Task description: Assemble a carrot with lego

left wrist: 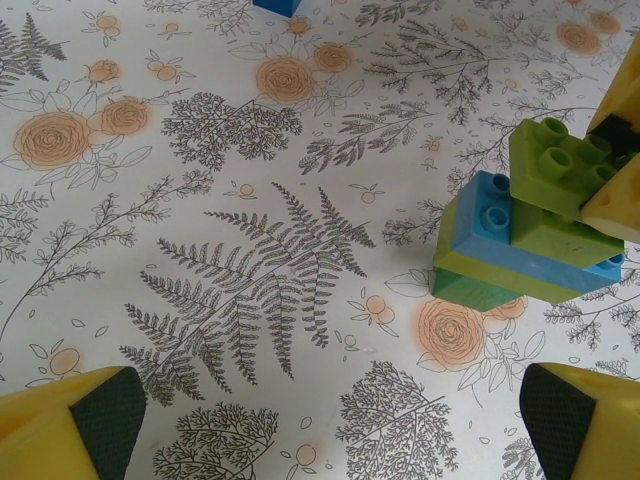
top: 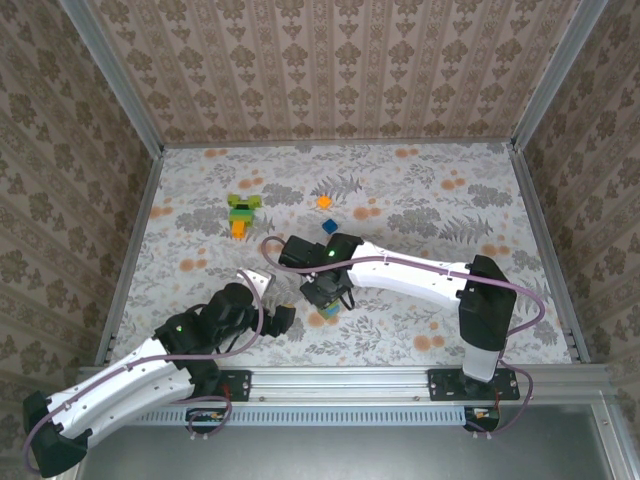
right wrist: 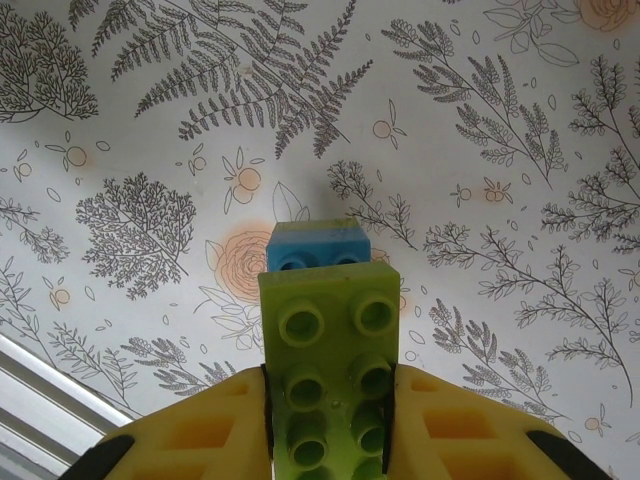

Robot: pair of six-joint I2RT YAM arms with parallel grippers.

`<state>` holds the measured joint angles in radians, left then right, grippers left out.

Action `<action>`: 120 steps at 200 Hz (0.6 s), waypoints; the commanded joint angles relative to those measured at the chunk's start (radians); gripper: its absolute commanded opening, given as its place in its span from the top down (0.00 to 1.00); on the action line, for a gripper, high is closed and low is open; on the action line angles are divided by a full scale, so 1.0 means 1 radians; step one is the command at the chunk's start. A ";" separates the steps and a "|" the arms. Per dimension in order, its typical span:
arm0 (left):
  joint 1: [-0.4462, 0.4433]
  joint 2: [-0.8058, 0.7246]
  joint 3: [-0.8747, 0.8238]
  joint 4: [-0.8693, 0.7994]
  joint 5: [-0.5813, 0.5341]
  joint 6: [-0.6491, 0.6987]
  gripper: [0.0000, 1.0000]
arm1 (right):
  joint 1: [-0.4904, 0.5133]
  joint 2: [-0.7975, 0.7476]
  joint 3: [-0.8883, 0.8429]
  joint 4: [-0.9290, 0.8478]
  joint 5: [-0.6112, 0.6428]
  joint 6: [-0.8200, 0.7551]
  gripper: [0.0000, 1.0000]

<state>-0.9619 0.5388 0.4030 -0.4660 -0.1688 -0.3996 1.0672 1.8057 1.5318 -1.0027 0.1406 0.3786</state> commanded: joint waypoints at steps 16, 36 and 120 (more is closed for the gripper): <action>-0.010 -0.017 -0.009 0.009 0.007 0.014 0.01 | 0.019 0.067 -0.001 -0.077 0.011 0.025 0.72; -0.009 -0.017 -0.009 0.009 0.006 0.014 0.01 | 0.023 0.076 -0.010 -0.083 0.013 0.029 0.72; -0.010 -0.017 -0.009 0.010 0.006 0.014 0.01 | 0.043 0.122 -0.045 -0.114 0.010 0.028 0.73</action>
<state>-0.9619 0.5327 0.4030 -0.4656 -0.1684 -0.3996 1.1007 1.8397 1.5558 -1.0317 0.2050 0.3908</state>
